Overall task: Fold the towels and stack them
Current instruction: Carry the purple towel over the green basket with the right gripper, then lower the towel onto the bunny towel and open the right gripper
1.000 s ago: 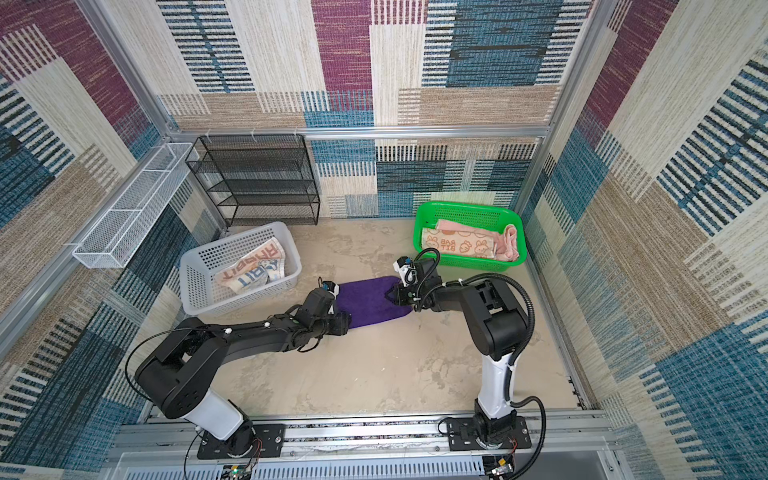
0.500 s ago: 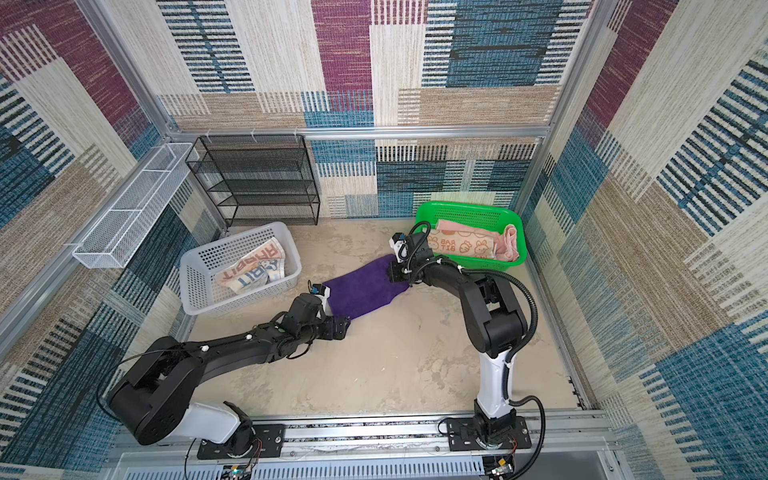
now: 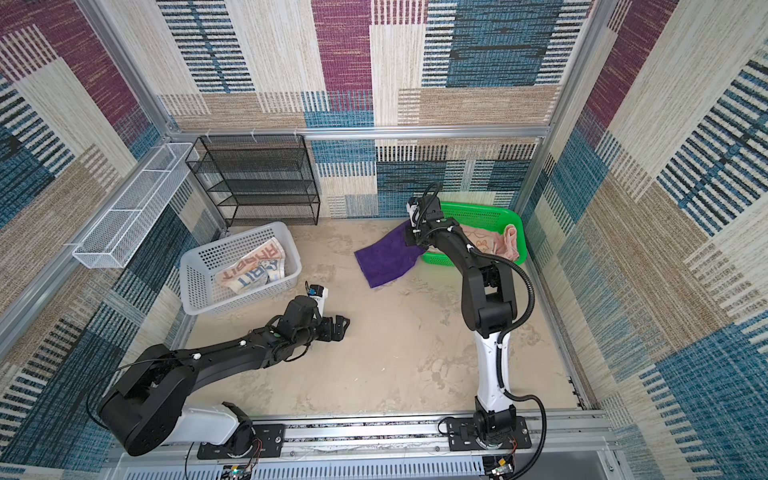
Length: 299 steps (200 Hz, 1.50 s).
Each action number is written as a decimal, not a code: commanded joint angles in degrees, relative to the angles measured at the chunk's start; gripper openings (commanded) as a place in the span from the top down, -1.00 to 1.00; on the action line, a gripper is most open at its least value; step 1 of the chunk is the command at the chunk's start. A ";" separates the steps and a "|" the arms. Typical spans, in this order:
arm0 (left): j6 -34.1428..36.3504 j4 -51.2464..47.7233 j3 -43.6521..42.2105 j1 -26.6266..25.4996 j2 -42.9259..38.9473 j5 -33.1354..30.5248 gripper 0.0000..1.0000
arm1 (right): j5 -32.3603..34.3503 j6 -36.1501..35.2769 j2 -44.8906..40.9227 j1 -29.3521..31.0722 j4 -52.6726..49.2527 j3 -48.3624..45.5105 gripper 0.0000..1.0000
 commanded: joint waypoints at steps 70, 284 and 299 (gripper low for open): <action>1.88 -2.20 0.32 0.01 -1.23 -0.69 -0.92 | 3.97 0.21 0.20 -10.13 1.26 1.88 1.00; 1.99 -4.83 4.34 -0.04 3.22 1.19 -0.89 | 13.16 -1.17 0.71 -23.80 6.95 -6.35 1.00; 2.02 -4.61 4.27 -0.04 3.51 1.37 -0.89 | 14.30 -1.28 0.87 -23.84 6.83 -6.20 1.00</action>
